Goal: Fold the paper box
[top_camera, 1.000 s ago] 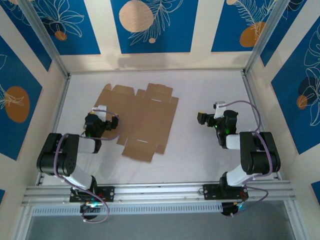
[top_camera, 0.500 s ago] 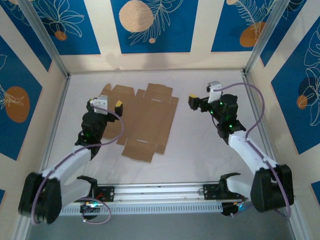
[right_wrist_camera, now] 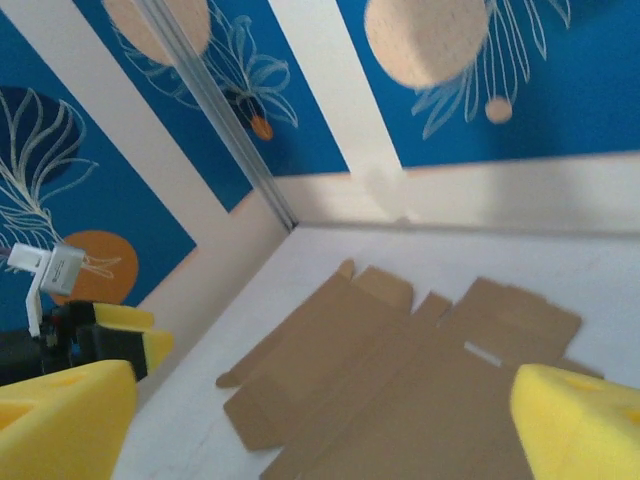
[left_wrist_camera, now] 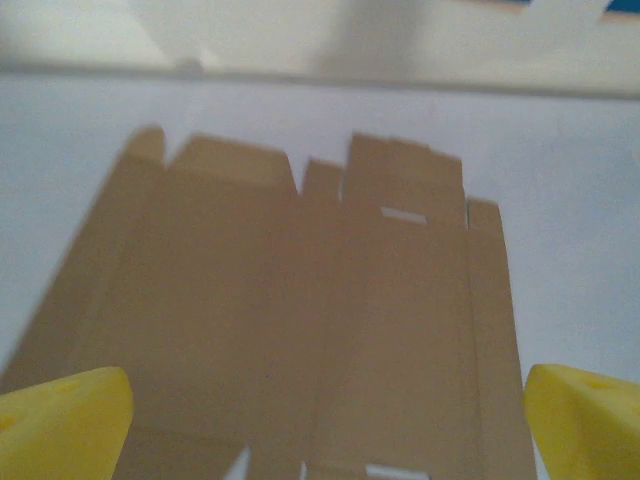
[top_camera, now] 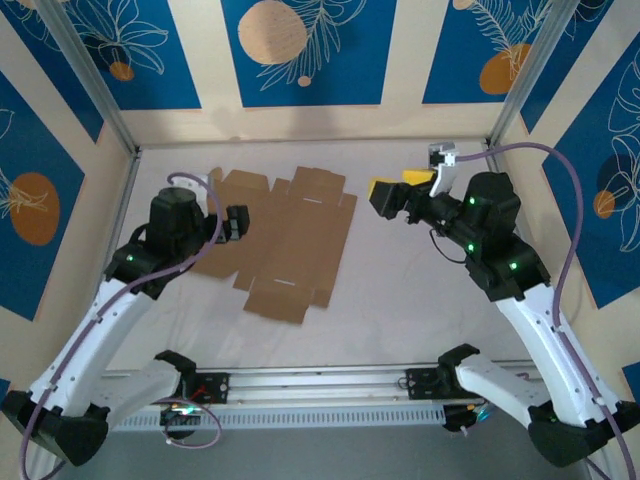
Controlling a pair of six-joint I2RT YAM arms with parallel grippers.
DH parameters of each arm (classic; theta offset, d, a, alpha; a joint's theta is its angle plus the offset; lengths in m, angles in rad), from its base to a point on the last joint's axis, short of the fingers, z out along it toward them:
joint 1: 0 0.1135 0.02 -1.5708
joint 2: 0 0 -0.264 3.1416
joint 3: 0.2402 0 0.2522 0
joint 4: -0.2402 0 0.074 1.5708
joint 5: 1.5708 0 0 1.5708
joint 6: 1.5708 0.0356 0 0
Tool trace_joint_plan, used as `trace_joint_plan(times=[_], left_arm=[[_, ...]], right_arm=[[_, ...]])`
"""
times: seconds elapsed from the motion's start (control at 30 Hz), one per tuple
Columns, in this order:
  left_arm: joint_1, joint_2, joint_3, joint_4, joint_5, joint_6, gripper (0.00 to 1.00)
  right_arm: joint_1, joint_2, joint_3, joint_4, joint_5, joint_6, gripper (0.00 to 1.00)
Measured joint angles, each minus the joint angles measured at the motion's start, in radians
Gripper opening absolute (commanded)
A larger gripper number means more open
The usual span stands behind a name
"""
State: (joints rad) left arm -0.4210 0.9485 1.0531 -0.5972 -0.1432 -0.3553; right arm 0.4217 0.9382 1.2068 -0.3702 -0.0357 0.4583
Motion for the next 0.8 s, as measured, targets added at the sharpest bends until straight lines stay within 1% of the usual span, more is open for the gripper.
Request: trace_joint_plan(times=[0.03, 0.07, 0.1, 0.13, 0.17, 0.23, 0.27, 0.33, 0.37, 0.4, 0.43, 0.53, 0.63, 0.8], left_arm=[[0.000, -0.018, -0.039, -0.012, 0.027, -0.019, 1.00], [0.000, -0.033, -0.070, -0.020, 0.052, -0.036, 1.00], [0.000, -0.047, -0.099, -0.034, 0.084, -0.051, 1.00], [0.000, -0.056, -0.114, -0.047, 0.110, -0.060, 1.00], [0.000, -0.061, -0.121, -0.056, 0.129, -0.065, 1.00], [0.000, -0.070, -0.123, -0.062, 0.145, -0.066, 1.00], [0.000, -0.075, -0.123, -0.064, 0.144, -0.065, 1.00], [0.000, -0.093, -0.123, -0.071, 0.131, -0.062, 1.00], [0.000, -0.101, -0.124, -0.074, 0.120, -0.061, 1.00], [0.000, -0.117, -0.129, -0.075, 0.105, -0.061, 1.00], [0.000, -0.132, -0.135, -0.076, 0.090, -0.061, 1.00], [0.000, -0.182, -0.160, -0.077, 0.066, -0.058, 1.00], [0.000, -0.209, -0.172, -0.077, 0.049, -0.054, 1.00], [0.000, -0.212, -0.172, -0.076, 0.030, -0.054, 1.00]], right_arm=[[0.010, 0.038, 0.016, -0.040, -0.006, 0.015, 0.94], [0.030, 0.084, 0.040, -0.077, -0.004, 0.021, 0.97], [0.066, 0.139, 0.068, -0.104, 0.015, 0.020, 0.99], [0.112, 0.209, 0.090, -0.117, 0.056, 0.016, 0.99], [0.147, 0.268, 0.101, -0.126, 0.080, 0.009, 0.94], [0.202, 0.407, 0.133, -0.165, 0.100, -0.013, 0.79], [0.219, 0.474, 0.159, -0.194, 0.107, -0.018, 0.70], [0.235, 0.652, 0.264, -0.259, 0.121, -0.041, 0.42], [0.235, 0.722, 0.316, -0.283, 0.128, -0.040, 0.34], [0.232, 0.803, 0.377, -0.301, 0.129, -0.040, 0.27], [0.225, 0.886, 0.443, -0.328, 0.129, -0.043, 0.18], [0.201, 1.099, 0.634, -0.400, 0.141, -0.032, 0.00], [0.172, 1.279, 0.807, -0.470, 0.145, -0.010, 0.00], [0.124, 1.512, 1.046, -0.578, 0.152, 0.008, 0.00]])
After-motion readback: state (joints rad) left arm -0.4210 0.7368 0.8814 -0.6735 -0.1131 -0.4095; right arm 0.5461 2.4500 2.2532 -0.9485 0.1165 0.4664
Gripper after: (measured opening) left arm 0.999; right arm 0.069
